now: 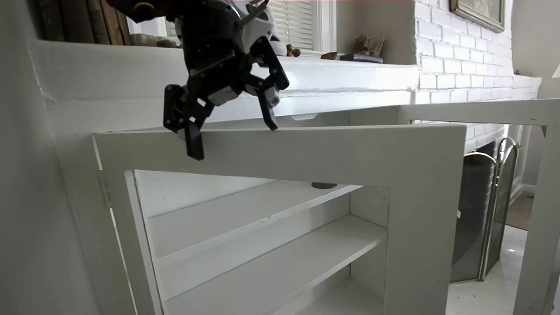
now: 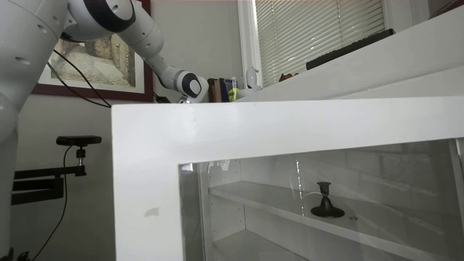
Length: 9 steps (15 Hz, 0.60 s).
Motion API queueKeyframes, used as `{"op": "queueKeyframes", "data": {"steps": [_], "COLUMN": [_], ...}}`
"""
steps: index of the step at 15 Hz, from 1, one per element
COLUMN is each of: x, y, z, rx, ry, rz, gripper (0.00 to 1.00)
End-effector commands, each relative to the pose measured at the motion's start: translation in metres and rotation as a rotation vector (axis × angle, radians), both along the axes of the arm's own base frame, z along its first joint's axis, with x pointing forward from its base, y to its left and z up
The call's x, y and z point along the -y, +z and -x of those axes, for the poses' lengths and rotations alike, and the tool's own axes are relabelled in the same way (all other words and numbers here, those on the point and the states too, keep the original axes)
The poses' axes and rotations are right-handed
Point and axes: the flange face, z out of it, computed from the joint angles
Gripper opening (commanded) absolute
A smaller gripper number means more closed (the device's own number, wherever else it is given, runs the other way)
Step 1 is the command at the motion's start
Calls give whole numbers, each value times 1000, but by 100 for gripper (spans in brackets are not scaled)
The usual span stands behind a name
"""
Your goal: Close the left cabinet door
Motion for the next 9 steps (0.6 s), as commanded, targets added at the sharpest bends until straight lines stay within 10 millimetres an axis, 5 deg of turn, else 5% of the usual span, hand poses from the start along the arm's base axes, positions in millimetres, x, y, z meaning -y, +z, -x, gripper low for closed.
{"op": "queueKeyframes", "data": {"steps": [1, 9], "x": [-6, -8], "y": [3, 15], "z": [-2, 5], "rx": [20, 11], "ry": [-26, -113], "rz": [42, 140], "gripper": [100, 100]}}
